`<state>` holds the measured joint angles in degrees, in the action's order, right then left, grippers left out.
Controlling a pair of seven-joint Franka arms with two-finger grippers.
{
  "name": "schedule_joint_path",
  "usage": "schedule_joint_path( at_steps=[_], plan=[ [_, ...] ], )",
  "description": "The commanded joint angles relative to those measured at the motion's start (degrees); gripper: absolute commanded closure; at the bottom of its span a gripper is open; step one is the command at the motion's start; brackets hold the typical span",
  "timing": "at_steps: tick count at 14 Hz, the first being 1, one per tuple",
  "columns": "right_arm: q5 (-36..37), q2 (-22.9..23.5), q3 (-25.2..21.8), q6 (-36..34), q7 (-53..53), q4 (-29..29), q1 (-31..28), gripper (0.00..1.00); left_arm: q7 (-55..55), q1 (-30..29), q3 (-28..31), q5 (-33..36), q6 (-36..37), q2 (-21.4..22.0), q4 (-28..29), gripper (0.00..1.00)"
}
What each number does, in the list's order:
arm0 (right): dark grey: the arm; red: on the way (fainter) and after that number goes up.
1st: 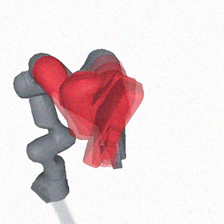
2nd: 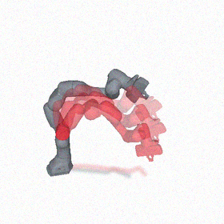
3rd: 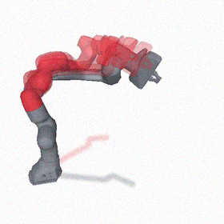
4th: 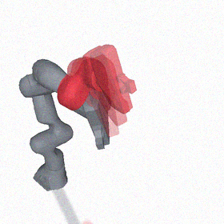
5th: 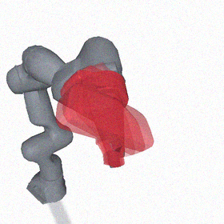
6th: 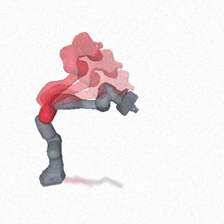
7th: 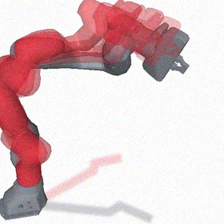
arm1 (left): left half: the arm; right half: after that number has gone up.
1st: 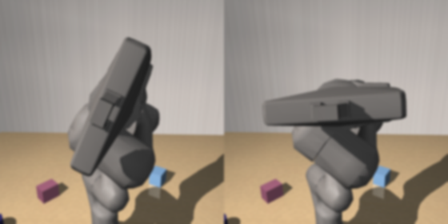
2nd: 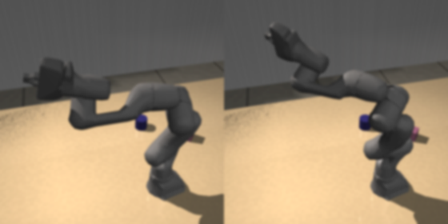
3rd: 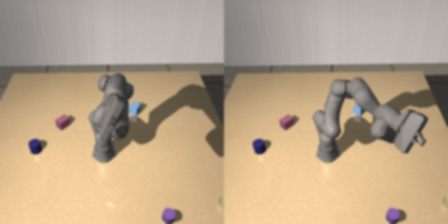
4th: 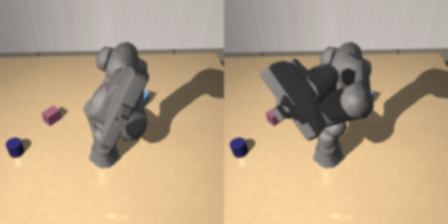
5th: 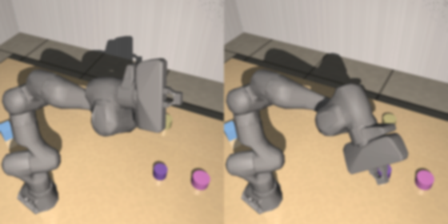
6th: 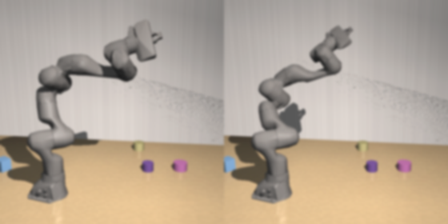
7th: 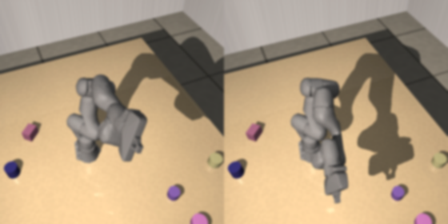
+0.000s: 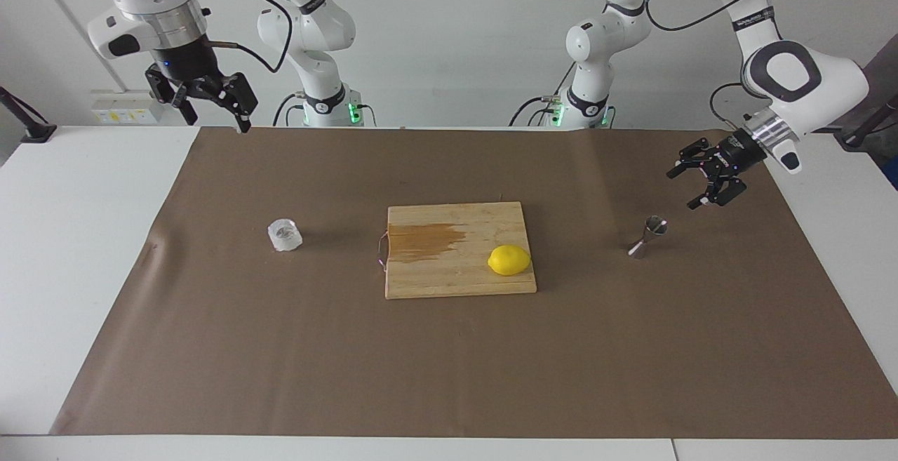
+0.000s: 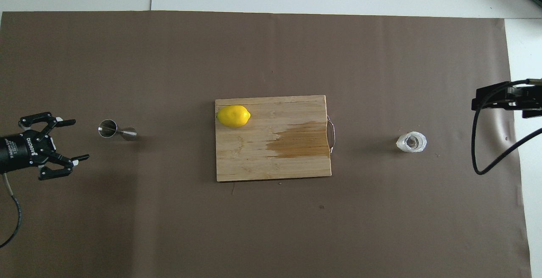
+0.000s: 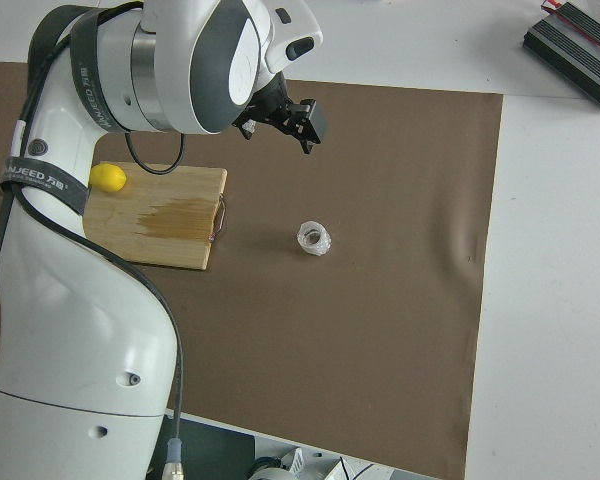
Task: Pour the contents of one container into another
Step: 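Open the left gripper and reach toward the small metal cup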
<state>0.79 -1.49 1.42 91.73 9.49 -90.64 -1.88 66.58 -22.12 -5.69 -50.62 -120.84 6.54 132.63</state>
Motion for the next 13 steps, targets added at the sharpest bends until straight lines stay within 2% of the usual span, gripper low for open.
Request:
schedule_joint_path(
  at_steps=[1,4,9,13],
  plan=[
    [-0.53,0.08,0.08,1.69,-1.31,-0.93,-0.58,0.00,4.95,4.18,0.33,-3.25,-6.93,1.72,5.08,0.00],
    [-0.44,-1.15,0.08,3.54,-2.01,-3.92,-0.49,0.00,7.76,5.33,0.33,-4.84,-8.70,1.90,5.97,0.00],
    [-0.36,-1.50,0.95,1.70,-2.45,-3.93,-0.22,0.00,8.65,9.36,0.24,-6.33,-16.43,-0.12,6.15,0.00],
    [-0.44,-2.20,0.87,0.90,-8.33,-3.84,-0.93,0.00,8.57,9.64,0.33,-7.39,-17.41,-1.52,5.97,0.00]
  ],
)
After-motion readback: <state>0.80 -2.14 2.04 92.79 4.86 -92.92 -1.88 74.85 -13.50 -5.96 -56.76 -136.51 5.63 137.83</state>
